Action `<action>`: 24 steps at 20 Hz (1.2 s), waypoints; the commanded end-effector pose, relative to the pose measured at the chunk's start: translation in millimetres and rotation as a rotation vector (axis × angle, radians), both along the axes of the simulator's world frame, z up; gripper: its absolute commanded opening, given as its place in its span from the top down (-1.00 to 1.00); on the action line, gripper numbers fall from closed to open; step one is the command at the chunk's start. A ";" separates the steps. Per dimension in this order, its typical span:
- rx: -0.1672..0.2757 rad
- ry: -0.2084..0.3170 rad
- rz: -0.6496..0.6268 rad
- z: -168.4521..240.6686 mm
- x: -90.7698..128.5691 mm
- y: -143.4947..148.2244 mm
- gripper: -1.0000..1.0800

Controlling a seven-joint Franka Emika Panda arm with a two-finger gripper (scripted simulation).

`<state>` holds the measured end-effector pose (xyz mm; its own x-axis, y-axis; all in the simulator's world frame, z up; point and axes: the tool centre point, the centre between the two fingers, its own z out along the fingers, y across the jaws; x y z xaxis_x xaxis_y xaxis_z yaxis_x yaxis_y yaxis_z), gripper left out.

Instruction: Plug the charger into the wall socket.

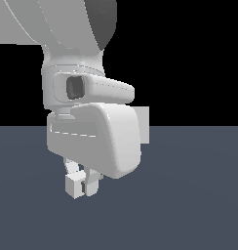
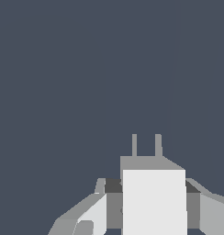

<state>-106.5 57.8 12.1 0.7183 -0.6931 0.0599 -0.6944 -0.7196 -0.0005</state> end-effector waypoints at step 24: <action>-0.002 -0.001 0.306 25.8 6.1 -40.5 1.00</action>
